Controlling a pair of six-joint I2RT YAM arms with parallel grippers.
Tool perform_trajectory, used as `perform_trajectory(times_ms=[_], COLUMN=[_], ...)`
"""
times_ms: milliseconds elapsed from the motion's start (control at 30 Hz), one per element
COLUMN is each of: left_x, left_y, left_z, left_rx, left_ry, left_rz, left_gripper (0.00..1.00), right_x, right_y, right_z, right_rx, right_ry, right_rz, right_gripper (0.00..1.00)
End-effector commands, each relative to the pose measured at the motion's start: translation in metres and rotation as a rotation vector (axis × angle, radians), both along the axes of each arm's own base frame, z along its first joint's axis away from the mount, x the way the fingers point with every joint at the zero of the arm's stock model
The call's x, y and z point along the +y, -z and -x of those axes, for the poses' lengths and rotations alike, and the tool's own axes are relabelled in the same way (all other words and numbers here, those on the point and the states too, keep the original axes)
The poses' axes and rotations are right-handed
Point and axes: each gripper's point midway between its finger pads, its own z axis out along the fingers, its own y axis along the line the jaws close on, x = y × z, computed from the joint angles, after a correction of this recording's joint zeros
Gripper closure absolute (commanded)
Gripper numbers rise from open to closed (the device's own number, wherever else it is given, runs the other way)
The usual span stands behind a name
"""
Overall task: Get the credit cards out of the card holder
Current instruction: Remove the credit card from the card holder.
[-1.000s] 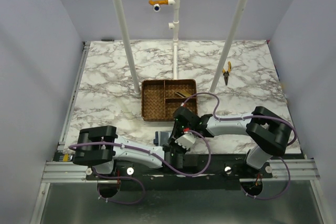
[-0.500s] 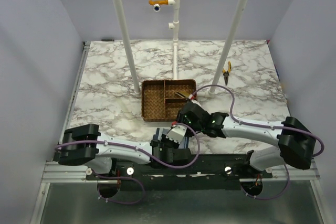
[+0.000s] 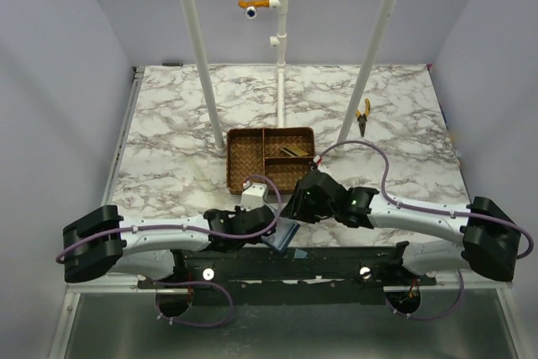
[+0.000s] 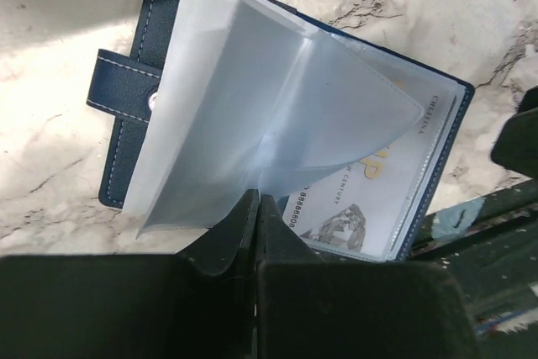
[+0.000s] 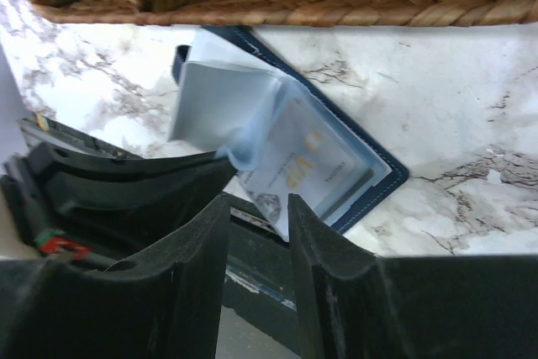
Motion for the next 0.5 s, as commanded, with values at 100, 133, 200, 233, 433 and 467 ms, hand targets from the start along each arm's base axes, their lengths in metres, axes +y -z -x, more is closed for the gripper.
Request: perform_trajectory(times_ms=[100, 133, 200, 233, 433, 467], left_x=[-0.013, -0.013, -0.012, -0.01, 0.005, 0.009], left_y=[-0.014, -0.017, -0.021, -0.022, -0.024, -0.023], left_z=[0.011, 0.01, 0.007, 0.006, -0.004, -0.005], left_rx=[0.152, 0.158, 0.169, 0.173, 0.153, 0.147], left_ry=[-0.026, -0.035, -0.059, -0.079, -0.174, -0.191], left_rz=[0.208, 0.224, 0.252, 0.258, 0.259, 0.25], left_gripper=[1.0, 1.0, 1.0, 1.0, 1.0, 1.0], right_x=[-0.002, 0.0, 0.003, 0.005, 0.016, 0.016], right_y=[0.023, 0.024, 0.027, 0.03, 0.039, 0.041], right_z=[0.008, 0.009, 0.01, 0.012, 0.014, 0.014], right_rx=[0.016, 0.014, 0.02, 0.025, 0.037, 0.037], right_ry=[-0.016, -0.021, -0.03, -0.038, -0.054, -0.054], right_rz=[0.048, 0.047, 0.048, 0.049, 0.042, 0.043], right_gripper=[0.64, 0.64, 0.67, 0.69, 0.76, 0.76])
